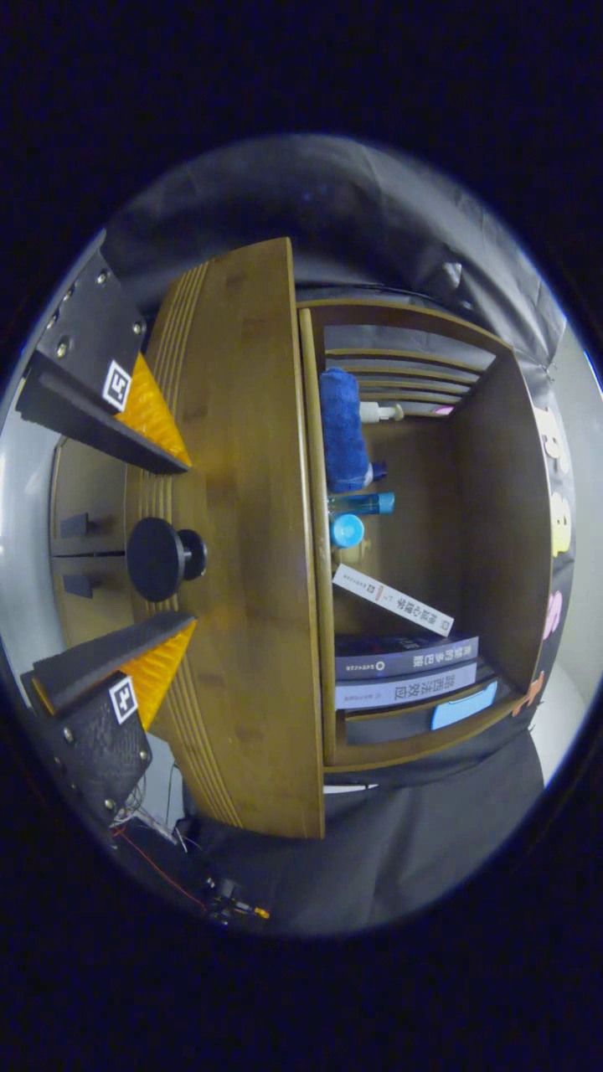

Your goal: Pull open the drawer, take out the items inside it, and place them on the countertop above the cabinet.

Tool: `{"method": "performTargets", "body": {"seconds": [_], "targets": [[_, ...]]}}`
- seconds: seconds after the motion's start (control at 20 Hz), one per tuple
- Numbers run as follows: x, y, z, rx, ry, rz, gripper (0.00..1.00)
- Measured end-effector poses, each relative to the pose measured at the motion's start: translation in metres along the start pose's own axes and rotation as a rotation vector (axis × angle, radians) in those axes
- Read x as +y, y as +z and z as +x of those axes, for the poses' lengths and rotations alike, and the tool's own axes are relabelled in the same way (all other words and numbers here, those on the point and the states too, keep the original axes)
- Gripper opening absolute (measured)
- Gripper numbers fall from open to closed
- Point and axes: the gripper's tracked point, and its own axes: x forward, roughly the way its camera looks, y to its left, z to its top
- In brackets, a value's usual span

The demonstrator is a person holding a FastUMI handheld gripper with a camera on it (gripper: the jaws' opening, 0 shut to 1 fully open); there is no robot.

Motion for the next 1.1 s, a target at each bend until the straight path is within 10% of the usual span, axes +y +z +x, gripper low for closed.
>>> {"method": "performTargets", "body": {"seconds": [1.1], "targets": [[0.006,0.002,0.084,-0.174,0.019,0.001,0.99]]}}
